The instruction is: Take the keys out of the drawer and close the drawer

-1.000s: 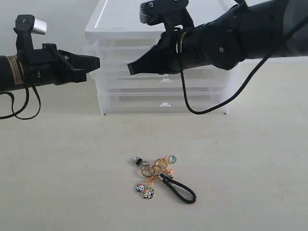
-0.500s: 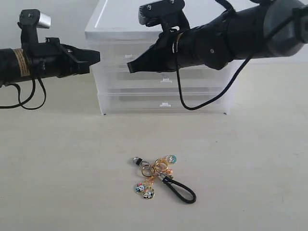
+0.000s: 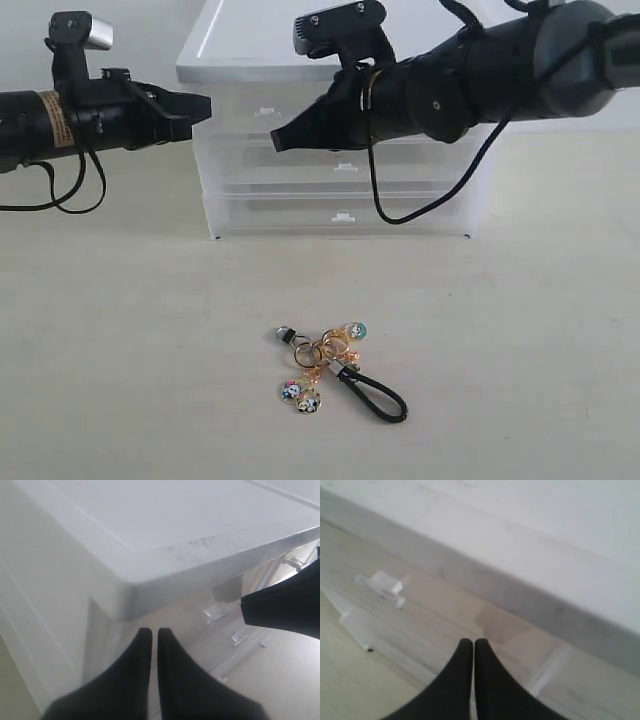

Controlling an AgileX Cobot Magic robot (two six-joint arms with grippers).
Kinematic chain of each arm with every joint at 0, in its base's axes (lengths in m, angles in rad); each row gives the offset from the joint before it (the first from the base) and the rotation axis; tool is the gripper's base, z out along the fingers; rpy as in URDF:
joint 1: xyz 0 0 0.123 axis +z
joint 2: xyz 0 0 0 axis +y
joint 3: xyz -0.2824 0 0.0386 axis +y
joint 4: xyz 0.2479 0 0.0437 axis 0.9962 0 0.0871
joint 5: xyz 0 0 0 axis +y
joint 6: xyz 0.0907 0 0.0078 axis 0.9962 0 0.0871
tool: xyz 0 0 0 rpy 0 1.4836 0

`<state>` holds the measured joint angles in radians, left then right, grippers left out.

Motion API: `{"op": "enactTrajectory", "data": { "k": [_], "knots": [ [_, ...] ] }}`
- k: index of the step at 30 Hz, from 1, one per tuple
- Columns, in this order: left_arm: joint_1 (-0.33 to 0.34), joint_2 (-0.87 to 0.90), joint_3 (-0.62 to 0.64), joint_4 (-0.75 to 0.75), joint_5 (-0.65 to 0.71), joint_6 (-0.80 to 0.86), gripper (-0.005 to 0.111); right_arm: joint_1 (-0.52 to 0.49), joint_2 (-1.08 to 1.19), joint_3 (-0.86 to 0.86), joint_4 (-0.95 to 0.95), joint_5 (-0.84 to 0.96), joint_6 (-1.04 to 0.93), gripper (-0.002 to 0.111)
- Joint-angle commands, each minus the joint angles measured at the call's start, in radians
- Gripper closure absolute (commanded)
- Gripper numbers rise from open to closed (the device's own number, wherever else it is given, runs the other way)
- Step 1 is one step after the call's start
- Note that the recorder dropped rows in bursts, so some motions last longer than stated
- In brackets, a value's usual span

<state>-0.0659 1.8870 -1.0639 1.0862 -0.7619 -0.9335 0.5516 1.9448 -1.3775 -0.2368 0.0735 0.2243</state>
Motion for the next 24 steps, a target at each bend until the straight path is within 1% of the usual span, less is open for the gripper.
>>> {"op": "enactTrajectory", "data": {
  "k": [1,4,7,11,16,21,22,24],
  "knots": [
    [-0.005,0.002,-0.007,0.029,0.004,-0.011,0.103,-0.025,0.001,-0.010,-0.005,-0.029,-0.005,0.108],
    [-0.005,0.002,-0.007,0.085,0.004,-0.051,0.103,-0.025,0.001,-0.010,-0.005,0.001,-0.005,0.108],
    [-0.005,0.002,-0.007,0.106,0.004,-0.116,0.103,-0.023,-0.001,-0.010,-0.005,0.013,-0.007,0.108],
    [-0.005,-0.023,0.023,0.114,0.004,-0.116,0.103,-0.021,-0.012,-0.007,-0.005,0.029,-0.007,0.108],
    [-0.003,-0.125,0.107,0.114,0.007,-0.083,0.103,-0.019,-0.032,0.013,-0.001,0.038,-0.005,0.108],
    [-0.003,-0.252,0.205,0.102,0.005,-0.088,0.103,-0.010,-0.089,0.109,0.004,-0.018,-0.003,0.108],
    [-0.003,-0.272,0.223,0.095,-0.002,-0.090,0.103,-0.010,-0.101,0.127,0.005,-0.029,0.002,0.108],
    [-0.003,-0.320,0.275,0.076,-0.057,-0.093,0.103,-0.010,-0.134,0.182,0.007,-0.060,0.012,0.108]
  ]
}}
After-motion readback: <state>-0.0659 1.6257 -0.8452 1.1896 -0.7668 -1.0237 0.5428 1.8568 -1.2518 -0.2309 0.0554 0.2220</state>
